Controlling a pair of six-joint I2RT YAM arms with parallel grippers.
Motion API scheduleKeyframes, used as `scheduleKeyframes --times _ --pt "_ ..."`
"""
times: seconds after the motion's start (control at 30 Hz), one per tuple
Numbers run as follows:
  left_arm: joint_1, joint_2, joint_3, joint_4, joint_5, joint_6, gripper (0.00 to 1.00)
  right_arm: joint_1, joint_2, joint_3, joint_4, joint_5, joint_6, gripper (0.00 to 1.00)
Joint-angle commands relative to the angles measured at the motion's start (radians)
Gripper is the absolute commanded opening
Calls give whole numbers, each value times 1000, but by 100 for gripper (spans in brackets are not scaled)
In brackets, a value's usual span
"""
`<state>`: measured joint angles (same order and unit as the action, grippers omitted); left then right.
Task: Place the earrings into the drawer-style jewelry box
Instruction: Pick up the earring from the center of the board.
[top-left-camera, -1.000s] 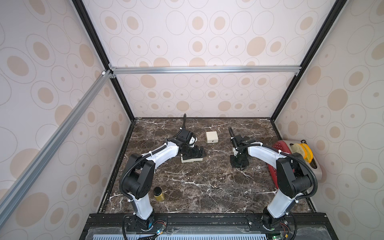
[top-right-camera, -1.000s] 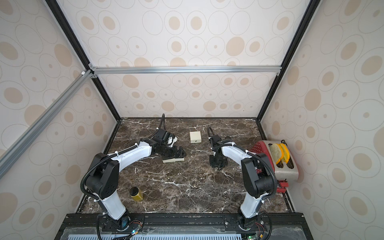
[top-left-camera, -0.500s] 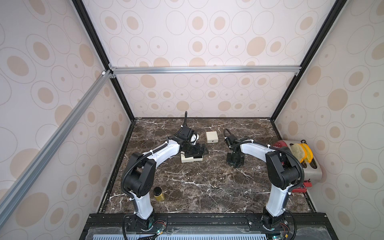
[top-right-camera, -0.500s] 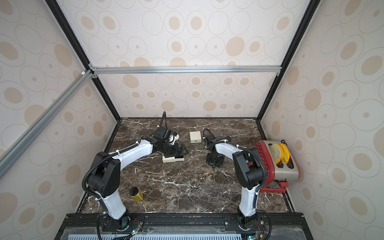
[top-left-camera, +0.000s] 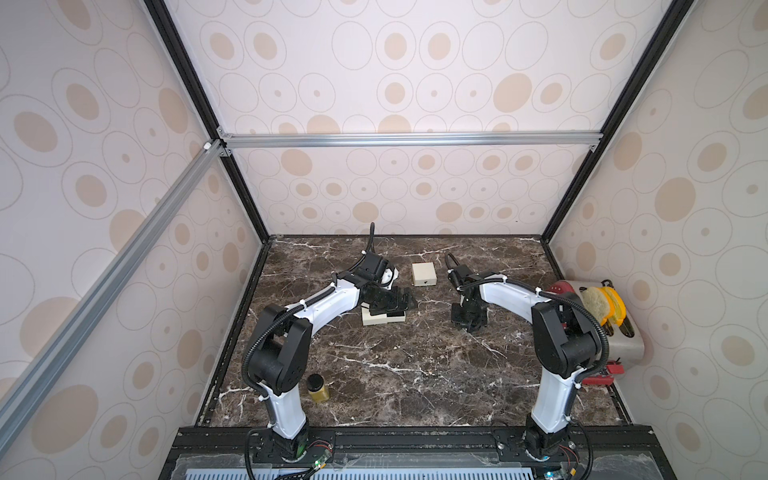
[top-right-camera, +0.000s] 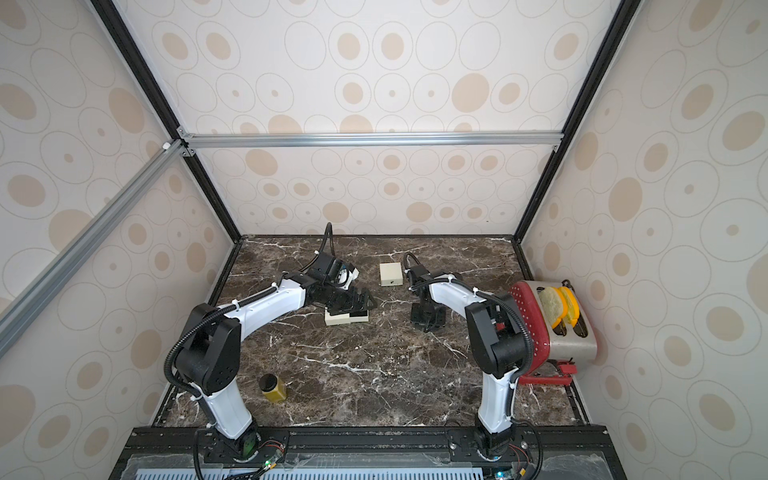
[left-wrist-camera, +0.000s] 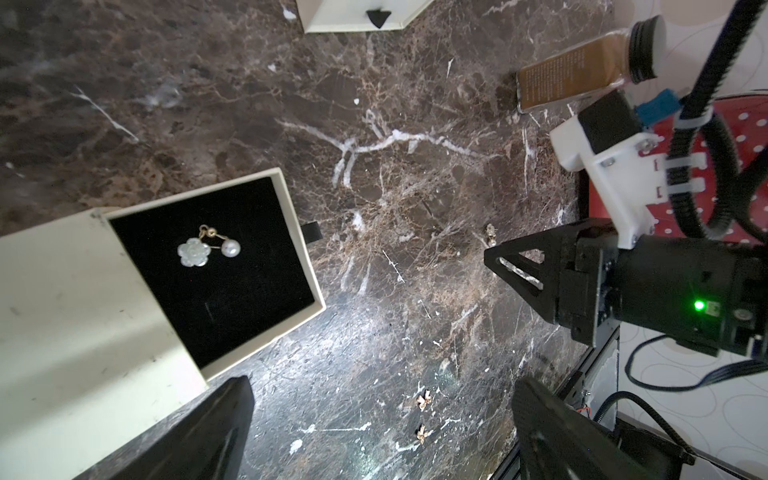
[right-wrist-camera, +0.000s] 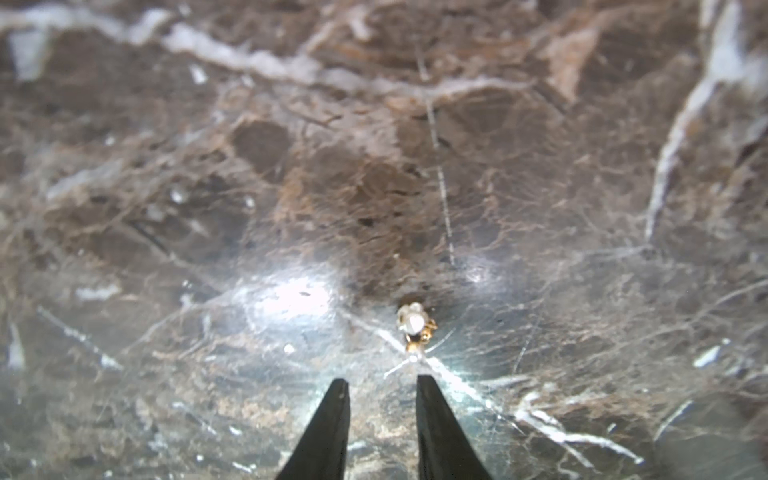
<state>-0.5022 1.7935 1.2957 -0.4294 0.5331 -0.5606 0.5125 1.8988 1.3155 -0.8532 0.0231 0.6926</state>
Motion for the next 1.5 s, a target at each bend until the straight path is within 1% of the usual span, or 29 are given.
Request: scheduleKeyframes --times 0.0,0.13,0.27,0.4,0.8,1.33,1.47 --pt "0 -11 13 -7 -2 19 99 -4 -48 -14 -52 -19 -119 32" --pt "0 -9 13 1 1 16 99 -21 -78 -45 23 -111 -233 32" --pt "1 -11 12 -10 -7 22 99 -46 -78 -32 6 -90 -288 32" --pt "0 -10 11 -10 -12 21 99 -72 -65 -34 1 -91 -269 31" --pt "2 -4 11 -12 -15 21 99 -75 6 -13 3 -94 -247 31" --pt "1 -13 6 -12 -17 22 99 -78 44 4 2 -74 -254 26" --pt "1 -13 5 -12 -18 22 99 -78 48 4 8 -81 -254 23"
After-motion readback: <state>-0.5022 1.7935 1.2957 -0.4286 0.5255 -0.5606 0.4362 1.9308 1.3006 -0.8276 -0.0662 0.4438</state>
